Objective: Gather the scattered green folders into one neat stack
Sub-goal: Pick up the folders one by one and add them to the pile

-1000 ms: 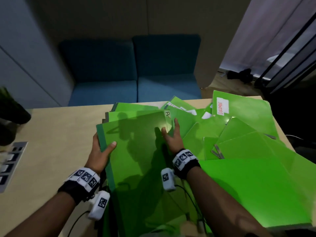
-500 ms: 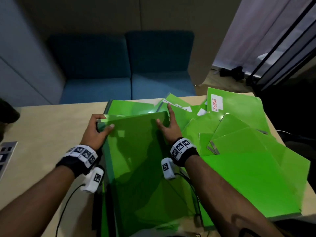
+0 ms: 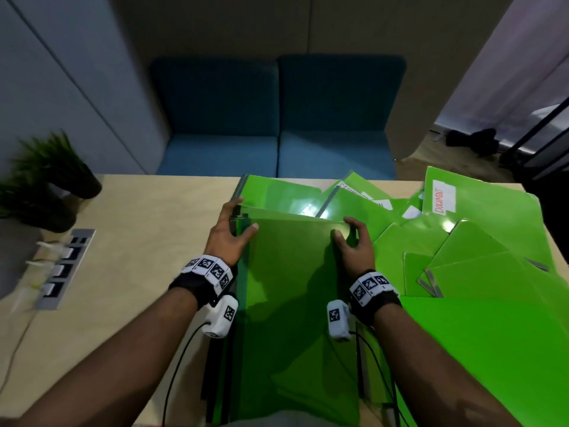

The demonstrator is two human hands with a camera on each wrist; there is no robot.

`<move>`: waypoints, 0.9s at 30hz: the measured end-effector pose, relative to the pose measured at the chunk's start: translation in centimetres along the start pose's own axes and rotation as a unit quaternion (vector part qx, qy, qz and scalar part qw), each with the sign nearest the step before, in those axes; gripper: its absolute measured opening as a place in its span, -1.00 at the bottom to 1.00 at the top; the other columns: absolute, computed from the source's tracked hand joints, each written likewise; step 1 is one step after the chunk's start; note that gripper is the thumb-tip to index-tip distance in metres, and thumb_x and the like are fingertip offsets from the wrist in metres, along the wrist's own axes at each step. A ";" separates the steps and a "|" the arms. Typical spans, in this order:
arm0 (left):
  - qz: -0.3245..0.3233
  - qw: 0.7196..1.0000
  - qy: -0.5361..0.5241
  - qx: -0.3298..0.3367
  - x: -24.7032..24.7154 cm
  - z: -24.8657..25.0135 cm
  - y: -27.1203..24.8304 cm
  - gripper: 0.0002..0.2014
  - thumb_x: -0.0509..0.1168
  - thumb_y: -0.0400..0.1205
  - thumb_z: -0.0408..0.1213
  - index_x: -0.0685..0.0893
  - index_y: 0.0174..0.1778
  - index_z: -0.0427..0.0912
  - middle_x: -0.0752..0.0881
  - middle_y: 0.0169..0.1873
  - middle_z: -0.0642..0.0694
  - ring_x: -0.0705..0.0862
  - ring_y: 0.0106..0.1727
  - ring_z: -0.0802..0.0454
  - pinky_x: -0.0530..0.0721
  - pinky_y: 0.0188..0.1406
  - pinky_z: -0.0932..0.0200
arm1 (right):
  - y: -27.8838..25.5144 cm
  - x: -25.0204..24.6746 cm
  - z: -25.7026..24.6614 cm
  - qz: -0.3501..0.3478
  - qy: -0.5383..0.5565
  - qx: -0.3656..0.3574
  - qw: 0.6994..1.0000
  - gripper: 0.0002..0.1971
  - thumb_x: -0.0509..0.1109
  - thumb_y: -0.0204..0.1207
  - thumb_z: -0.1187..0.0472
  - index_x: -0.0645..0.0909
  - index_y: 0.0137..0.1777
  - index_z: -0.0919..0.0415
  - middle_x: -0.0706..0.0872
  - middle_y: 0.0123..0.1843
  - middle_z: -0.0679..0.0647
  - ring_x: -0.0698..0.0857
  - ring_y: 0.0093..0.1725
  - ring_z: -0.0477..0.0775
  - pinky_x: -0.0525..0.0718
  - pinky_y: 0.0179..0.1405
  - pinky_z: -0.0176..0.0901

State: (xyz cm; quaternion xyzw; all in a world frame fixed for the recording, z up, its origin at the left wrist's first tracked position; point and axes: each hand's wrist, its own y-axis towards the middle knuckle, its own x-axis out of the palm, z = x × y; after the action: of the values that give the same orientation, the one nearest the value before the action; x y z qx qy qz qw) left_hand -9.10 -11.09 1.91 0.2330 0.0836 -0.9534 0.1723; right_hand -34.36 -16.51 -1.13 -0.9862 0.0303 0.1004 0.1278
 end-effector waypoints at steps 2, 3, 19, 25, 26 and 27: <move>-0.007 1.000 0.015 -0.003 -0.1 -0.3 0.4 -0.54 0.45 0.55 -0.18 0.43 0.25 0.30 0.73 0.13 -0.04 0.73 0.07 -0.05 0.67 0.16 0.07 | -0.3 0.0 0.2 0.001 0.025 0.001 1.000 -0.58 0.43 0.57 0.20 0.51 0.39 -0.13 0.45 0.55 0.14 0.53 0.42 0.27 0.64 0.16 -0.07; -0.003 1.000 0.016 -0.008 -0.1 -0.4 0.6 -0.58 0.46 0.55 -0.18 0.44 0.20 0.27 0.73 0.10 -0.03 0.73 0.06 -0.06 0.67 0.14 0.07 | -0.5 0.1 0.0 -0.001 0.030 0.008 1.000 -0.52 0.43 0.58 0.20 0.46 0.46 -0.13 0.39 0.60 0.13 0.47 0.48 0.25 0.59 0.25 -0.02; 0.027 0.988 -0.131 -0.077 -0.3 -1.2 -1.6 -0.24 0.51 0.49 -0.08 0.22 0.50 0.33 0.47 0.41 0.02 0.54 0.36 -0.06 0.50 0.39 -0.07 | -1.6 2.2 5.7 -0.070 0.055 0.157 0.984 -0.01 0.44 0.19 -0.51 0.25 0.59 -0.13 0.36 0.64 0.06 0.43 0.55 0.28 0.47 0.43 0.42; -0.039 0.973 -0.037 -0.223 1.1 -5.8 -4.8 -0.21 0.46 0.46 0.15 0.31 0.55 0.00 0.57 0.42 -0.15 0.57 0.39 -0.23 0.49 0.41 -0.15 | -4.2 2.1 1.6 -0.060 0.102 0.146 0.982 -0.17 0.40 0.46 -0.28 0.26 0.63 0.11 0.40 0.49 -0.13 0.45 0.44 0.03 0.40 0.45 0.02; -0.039 0.968 -0.043 -0.245 1.5 -6.6 -5.7 -0.24 0.45 0.47 0.13 0.34 0.53 -0.05 0.62 0.35 -0.15 0.60 0.36 -0.23 0.51 0.39 -0.11 | -4.2 2.3 1.7 -0.055 0.103 0.146 0.982 -0.26 0.35 0.57 -0.16 0.22 0.65 0.15 0.39 0.50 -0.09 0.43 0.46 0.05 0.39 0.44 0.01; -0.024 0.965 -0.053 -0.255 1.9 -7.4 -6.4 -0.29 0.45 0.50 0.09 0.39 0.52 -0.07 0.65 0.31 -0.15 0.62 0.34 -0.23 0.52 0.37 -0.08 | -4.2 2.5 1.9 -0.058 0.095 0.152 0.982 -0.26 0.32 0.58 -0.13 0.18 0.66 0.16 0.34 0.60 -0.01 0.40 0.52 0.11 0.37 0.48 0.08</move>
State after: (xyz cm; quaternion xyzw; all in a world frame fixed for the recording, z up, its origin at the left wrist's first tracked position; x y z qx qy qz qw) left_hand -9.91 -3.96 -4.96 0.1288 0.3207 -0.9152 0.2075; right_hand -31.92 -12.03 -2.40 -0.9605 0.0004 -0.0072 0.2782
